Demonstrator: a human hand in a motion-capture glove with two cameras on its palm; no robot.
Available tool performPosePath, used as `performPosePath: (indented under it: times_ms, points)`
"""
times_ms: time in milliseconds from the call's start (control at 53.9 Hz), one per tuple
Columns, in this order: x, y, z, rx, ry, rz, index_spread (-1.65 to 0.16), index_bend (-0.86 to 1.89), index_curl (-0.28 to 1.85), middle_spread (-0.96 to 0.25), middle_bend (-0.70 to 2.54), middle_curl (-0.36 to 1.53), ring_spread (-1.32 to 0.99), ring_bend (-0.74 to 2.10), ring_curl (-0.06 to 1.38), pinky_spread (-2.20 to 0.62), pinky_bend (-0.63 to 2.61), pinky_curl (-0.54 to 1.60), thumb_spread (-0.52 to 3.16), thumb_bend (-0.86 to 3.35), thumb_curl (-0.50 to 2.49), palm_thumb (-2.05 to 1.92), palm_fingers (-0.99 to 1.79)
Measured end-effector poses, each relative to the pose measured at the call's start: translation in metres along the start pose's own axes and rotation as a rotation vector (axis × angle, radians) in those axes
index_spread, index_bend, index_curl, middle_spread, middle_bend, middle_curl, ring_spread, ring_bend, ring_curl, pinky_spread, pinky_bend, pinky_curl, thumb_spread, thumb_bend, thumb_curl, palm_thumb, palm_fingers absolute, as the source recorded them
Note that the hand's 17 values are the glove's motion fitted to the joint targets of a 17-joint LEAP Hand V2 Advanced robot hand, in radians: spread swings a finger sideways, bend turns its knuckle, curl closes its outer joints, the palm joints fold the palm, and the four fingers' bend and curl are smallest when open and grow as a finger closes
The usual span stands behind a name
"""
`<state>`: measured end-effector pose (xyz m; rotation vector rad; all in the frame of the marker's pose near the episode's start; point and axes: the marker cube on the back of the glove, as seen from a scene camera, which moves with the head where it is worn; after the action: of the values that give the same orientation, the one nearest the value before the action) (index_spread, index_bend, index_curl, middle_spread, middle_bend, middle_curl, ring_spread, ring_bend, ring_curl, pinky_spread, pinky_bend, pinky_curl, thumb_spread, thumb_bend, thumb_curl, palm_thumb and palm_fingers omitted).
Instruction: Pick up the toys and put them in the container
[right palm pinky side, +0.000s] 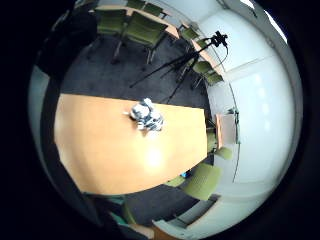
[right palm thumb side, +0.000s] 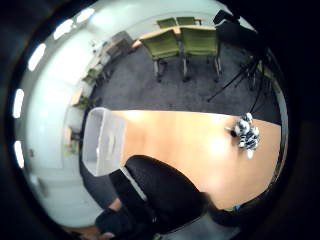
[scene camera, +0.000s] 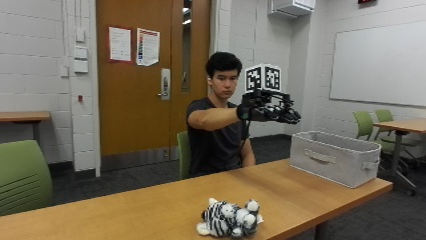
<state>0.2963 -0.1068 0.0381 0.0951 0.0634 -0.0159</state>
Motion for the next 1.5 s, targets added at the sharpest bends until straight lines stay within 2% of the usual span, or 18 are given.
performPosePath:
  times_ms: [167,390,668,836,984,1058,1225,1244,1318,1504]
  points:
    - [0.057,-0.010,0.042,-0.019,-0.015,0.078,-0.33,0.19,0.59,-0.15,0.48,0.40,-0.39,0.64,0.20,-0.13,0.75,0.31,0.90,-0.13,0.13,-0.18,0.06]
    - [0.102,-0.006,0.131,-0.125,-0.055,0.165,-0.32,0.13,0.51,-0.16,0.53,0.42,-0.41,0.67,0.22,-0.09,0.71,0.31,0.87,-0.13,0.12,-0.18,0.01]
    - [0.122,0.004,0.228,-0.259,-0.095,0.211,-0.32,0.11,0.42,-0.14,0.50,0.41,-0.39,0.57,0.21,-0.05,0.69,0.32,0.84,-0.13,0.12,-0.19,-0.10]
    - [0.125,0.006,0.254,-0.244,-0.071,0.212,-0.32,0.10,0.36,-0.14,0.43,0.40,-0.36,0.51,0.20,-0.04,0.72,0.33,0.83,-0.13,0.12,-0.18,-0.10]
    - [0.128,0.004,0.261,-0.246,-0.001,0.210,-0.33,0.10,0.31,-0.15,0.32,0.37,-0.38,0.72,0.26,-0.03,0.82,0.36,0.83,-0.11,0.13,-0.16,0.06]
    - [0.128,0.004,0.266,-0.234,0.021,0.210,-0.34,0.11,0.29,-0.16,0.31,0.37,-0.39,0.78,0.28,-0.04,0.87,0.37,0.83,-0.11,0.14,-0.15,0.09]
    - [0.128,0.005,0.269,-0.226,0.046,0.200,-0.38,0.18,0.29,-0.19,0.36,0.39,-0.42,0.88,0.31,-0.10,0.92,0.37,0.85,-0.08,0.16,-0.10,0.34]
    - [0.128,0.005,0.269,-0.224,0.050,0.198,-0.38,0.16,0.28,-0.19,0.35,0.39,-0.42,0.87,0.30,-0.11,0.92,0.37,0.85,-0.09,0.16,-0.11,0.30]
    - [0.128,0.005,0.269,-0.206,0.053,0.199,-0.40,0.14,0.28,-0.23,0.42,0.41,-0.43,1.00,0.34,-0.18,0.92,0.36,0.89,-0.05,0.17,-0.05,0.57]
    - [0.128,0.010,0.265,-0.165,-0.004,0.170,-0.41,0.10,0.24,-0.33,0.62,0.49,-0.43,1.14,0.40,-0.31,0.91,0.36,1.04,0.01,0.22,0.06,0.82]
